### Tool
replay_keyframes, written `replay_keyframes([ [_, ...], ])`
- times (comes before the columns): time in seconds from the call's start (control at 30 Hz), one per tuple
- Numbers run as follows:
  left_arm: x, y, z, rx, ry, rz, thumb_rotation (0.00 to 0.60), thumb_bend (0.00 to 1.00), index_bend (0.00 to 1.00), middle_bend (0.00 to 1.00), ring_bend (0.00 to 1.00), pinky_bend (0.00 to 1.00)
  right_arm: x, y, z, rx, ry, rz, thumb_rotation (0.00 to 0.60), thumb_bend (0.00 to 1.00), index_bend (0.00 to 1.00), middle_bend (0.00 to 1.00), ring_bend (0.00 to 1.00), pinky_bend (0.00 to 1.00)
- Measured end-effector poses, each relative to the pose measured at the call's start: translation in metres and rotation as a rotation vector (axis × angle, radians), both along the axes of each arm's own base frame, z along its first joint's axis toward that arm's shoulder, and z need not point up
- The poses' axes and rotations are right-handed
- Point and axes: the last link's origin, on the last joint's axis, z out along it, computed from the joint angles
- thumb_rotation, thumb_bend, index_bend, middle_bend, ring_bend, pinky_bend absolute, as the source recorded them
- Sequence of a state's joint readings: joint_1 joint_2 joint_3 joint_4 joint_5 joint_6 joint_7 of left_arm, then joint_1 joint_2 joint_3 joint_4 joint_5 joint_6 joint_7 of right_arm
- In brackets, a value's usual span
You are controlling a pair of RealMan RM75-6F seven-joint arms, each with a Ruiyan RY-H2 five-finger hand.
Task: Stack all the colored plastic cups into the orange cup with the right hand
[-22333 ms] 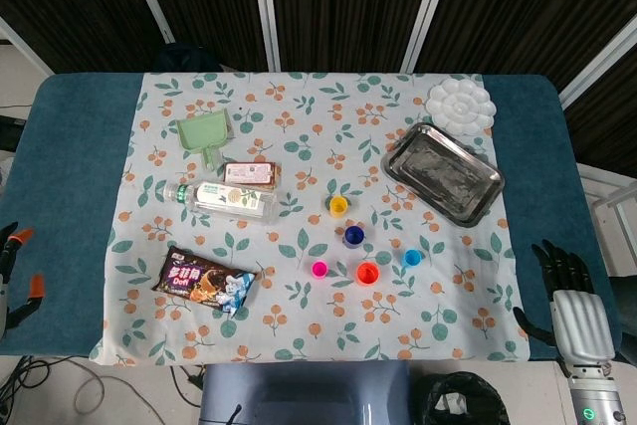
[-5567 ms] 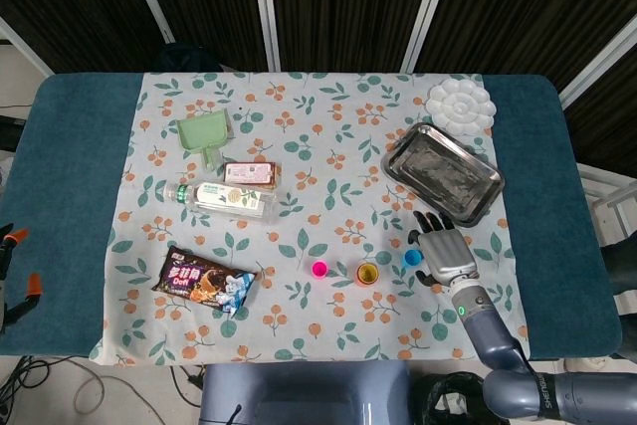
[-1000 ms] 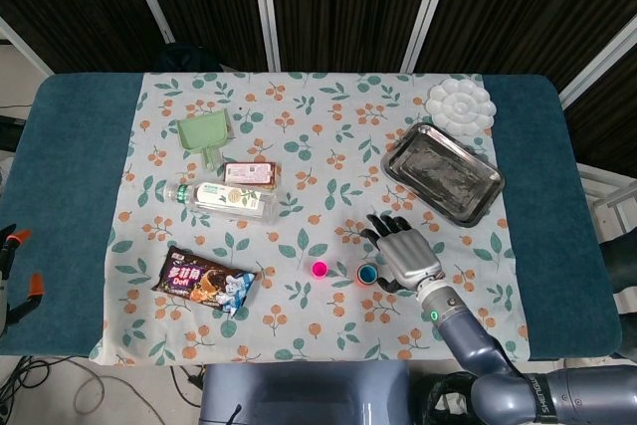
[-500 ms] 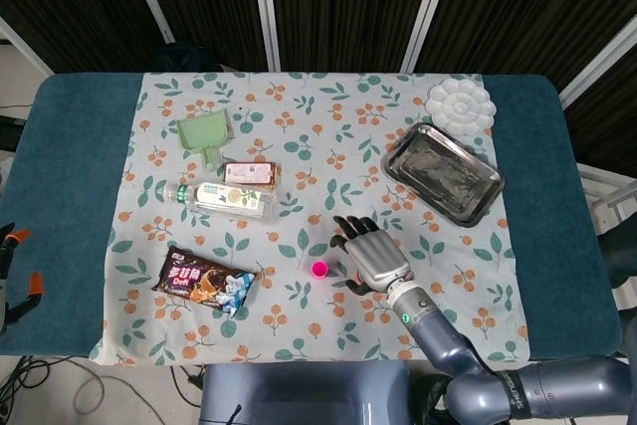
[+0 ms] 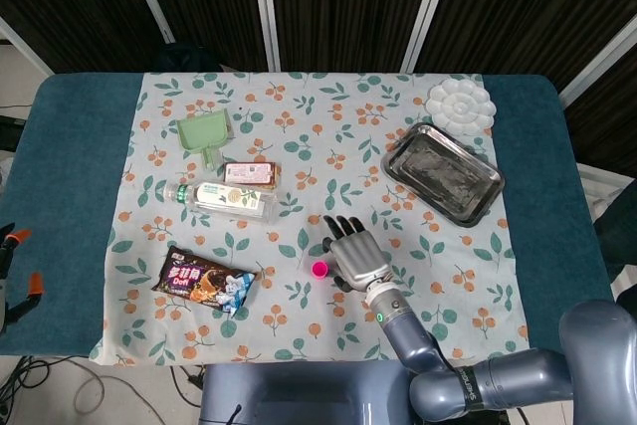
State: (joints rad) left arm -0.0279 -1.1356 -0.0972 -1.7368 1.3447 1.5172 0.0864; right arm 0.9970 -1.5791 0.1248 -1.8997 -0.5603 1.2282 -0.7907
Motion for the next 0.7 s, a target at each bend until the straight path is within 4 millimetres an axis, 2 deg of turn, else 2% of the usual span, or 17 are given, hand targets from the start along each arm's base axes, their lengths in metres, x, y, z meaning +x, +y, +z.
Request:
replay_keyframes([
  [0.7,-0.001,0.0,0.0,-0.003,0.003,0.002,0.6,0.47,0.19,0.07,0.0,0.01,0.001,0.002,-0.019,-0.009,-0.018,-0.011,0.6,0.38,0.41,0.0,0.02,0.1],
])
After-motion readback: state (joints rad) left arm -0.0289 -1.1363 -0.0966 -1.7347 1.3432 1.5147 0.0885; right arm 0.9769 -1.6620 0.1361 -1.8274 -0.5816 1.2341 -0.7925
